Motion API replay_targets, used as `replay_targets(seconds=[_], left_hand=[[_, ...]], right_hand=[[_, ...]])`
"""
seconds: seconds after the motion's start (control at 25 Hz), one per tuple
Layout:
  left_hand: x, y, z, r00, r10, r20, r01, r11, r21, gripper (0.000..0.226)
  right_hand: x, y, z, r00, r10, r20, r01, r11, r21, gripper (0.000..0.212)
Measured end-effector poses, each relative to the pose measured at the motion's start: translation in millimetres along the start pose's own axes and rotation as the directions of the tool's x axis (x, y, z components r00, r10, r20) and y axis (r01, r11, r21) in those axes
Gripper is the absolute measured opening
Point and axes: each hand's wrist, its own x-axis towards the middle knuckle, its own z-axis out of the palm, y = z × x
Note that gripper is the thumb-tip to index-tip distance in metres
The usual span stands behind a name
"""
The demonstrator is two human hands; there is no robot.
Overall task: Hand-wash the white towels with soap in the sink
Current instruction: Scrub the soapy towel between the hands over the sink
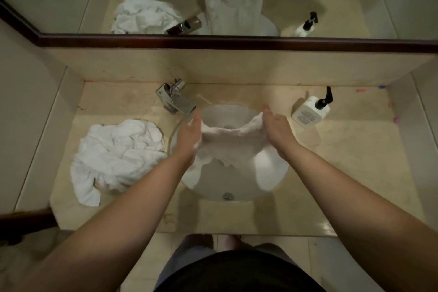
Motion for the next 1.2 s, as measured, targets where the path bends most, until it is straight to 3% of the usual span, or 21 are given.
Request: replay_targets(seconds=[0.08, 0.16, 0.24, 0.28, 0.4, 0.6, 0.68, 0.76, 0.84, 0.92, 1.04, 1.12, 1.2], left_hand=[[19, -12, -7, 0.998, 0.024, 0.066, -0.034, 0.988, 0.149, 0.055], [36, -21, -12, 0.975, 0.057, 0.215, -0.116, 0.955, 0.273, 0.049], [57, -33, -13, 0.933, 0.05, 0.357, -0.213, 0.875, 0.434, 0.058], [64, -38, -10, 0.923, 0.022, 0.384, -0.227, 0.837, 0.498, 0.06], [93, -48, 4, 0.929, -0.004, 0.37, -0.227, 0.784, 0.578, 0.061], [154, -71, 24, 0.942, -0.164, 0.294, -0.027, 0.834, 0.551, 0.085], [173, -81, 26, 0.928, -0.21, 0.306, 0.11, 0.943, 0.315, 0.073], [186, -95, 25, 0.896, -0.231, 0.379, 0.229, 0.972, 0.052, 0.053], [196, -118, 27, 0.88, -0.241, 0.409, 0.256, 0.967, 0.018, 0.058], [198, -136, 33, 0.907, -0.231, 0.351, 0.165, 0.964, 0.208, 0.066], [200, -159, 45, 0.967, -0.13, 0.22, -0.004, 0.854, 0.52, 0.046], [198, -164, 48, 0.98, -0.082, 0.182, -0.05, 0.783, 0.62, 0.04], [195, -166, 49, 0.984, -0.039, 0.175, -0.085, 0.755, 0.65, 0.028]], right_hand=[[4, 11, -1, 0.994, -0.068, 0.091, 0.077, 0.992, -0.096, 0.041], [14, 21, 1, 0.969, -0.092, 0.23, 0.138, 0.971, -0.194, 0.023], [27, 31, 10, 0.962, -0.028, 0.273, 0.126, 0.928, -0.352, 0.053], [34, 37, 16, 0.974, 0.022, 0.225, 0.086, 0.885, -0.458, 0.07], [65, 62, 34, 0.98, 0.085, 0.18, 0.021, 0.854, -0.519, 0.077], [110, 94, 58, 0.98, 0.13, 0.153, -0.063, 0.924, -0.376, 0.064], [125, 108, 65, 0.979, 0.157, 0.131, -0.117, 0.955, -0.271, 0.053], [137, 121, 72, 0.972, 0.211, 0.101, -0.199, 0.974, -0.112, 0.058], [145, 136, 84, 0.959, 0.271, 0.079, -0.269, 0.962, -0.043, 0.073], [150, 155, 101, 0.953, 0.302, 0.01, -0.296, 0.941, -0.163, 0.077], [151, 172, 124, 0.951, 0.261, -0.163, -0.298, 0.913, -0.279, 0.073], [152, 177, 136, 0.929, 0.284, -0.238, -0.35, 0.882, -0.315, 0.072], [154, 178, 141, 0.918, 0.286, -0.275, -0.375, 0.851, -0.367, 0.051]])
